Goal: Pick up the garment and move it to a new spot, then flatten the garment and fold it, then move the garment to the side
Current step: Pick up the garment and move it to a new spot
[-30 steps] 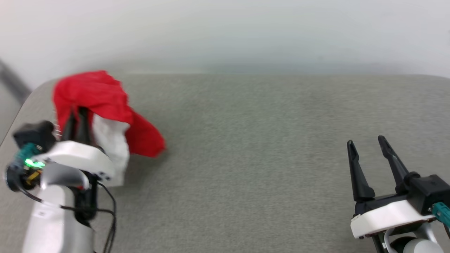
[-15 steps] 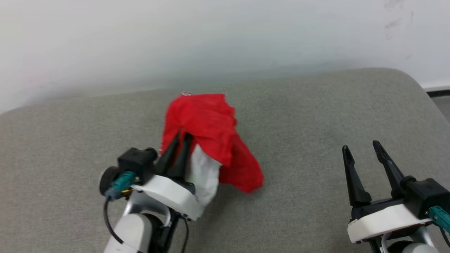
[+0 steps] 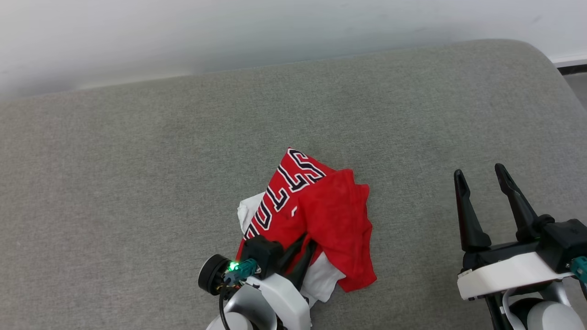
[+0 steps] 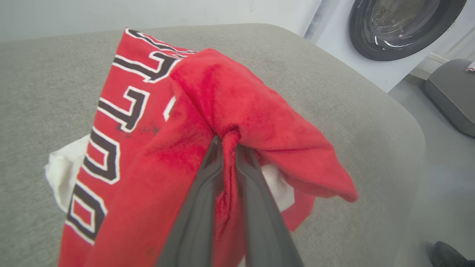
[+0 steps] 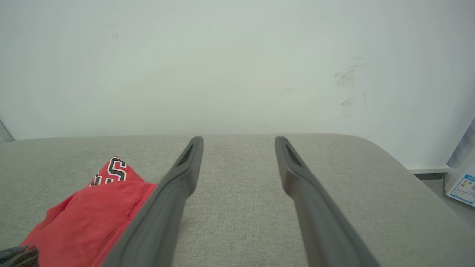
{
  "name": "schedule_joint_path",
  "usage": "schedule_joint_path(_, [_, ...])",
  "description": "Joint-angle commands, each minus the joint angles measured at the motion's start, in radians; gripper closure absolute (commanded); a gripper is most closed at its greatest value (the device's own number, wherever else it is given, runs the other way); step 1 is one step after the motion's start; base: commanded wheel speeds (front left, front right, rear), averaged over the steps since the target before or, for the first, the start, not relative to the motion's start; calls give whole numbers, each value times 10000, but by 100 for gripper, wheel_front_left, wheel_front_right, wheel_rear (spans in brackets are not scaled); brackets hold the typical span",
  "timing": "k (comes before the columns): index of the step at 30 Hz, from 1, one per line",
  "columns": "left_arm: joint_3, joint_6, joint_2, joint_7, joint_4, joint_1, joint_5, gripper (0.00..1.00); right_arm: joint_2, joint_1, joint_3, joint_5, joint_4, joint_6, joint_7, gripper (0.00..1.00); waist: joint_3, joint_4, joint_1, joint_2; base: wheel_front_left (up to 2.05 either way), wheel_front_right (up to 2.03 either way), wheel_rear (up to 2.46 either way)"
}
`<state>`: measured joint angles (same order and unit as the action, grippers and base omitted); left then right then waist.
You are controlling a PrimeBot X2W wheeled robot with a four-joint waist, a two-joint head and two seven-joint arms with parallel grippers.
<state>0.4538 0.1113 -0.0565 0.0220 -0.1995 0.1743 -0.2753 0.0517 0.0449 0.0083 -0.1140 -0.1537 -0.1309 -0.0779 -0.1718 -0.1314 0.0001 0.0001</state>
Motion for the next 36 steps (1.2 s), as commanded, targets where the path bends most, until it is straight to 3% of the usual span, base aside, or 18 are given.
schedule_joint_path(1, [178,55,-29,82,-258,223,0,62,-23,138,-35,-15,71,3,-60,0,-52,94,-1,-1,0,0,0])
schedule_joint_path(2, [265,74,-24,156,-331,290,-20,0,-22,138,-64,-3,107,3,-78,0,-20,138,-1,-1,0,0,0])
schedule_joint_path(10, [428,8,-18,943,-64,393,-101,0,-22,-216,-106,-12,346,3,-48,0,801,468,-1,-1,0,0,0])
schedule_joint_path(19, [-501,-1005,-237,1887,495,-26,-79,0,-24,-674,-82,-44,307,3,172,0,1480,688,-1,-1,0,0,0])
schedule_joint_path(30, [-2114,-2016,-1170,2392,498,-1102,-54,0,-22,-1204,5,-160,168,3,423,0,1958,914,-1,-1,0,0,0])
schedule_joint_path(36, [-2610,-2124,-1621,2423,657,-1631,-151,0,-22,-1376,-3,-191,110,3,503,0,2086,975,-1,-1,0,0,0])
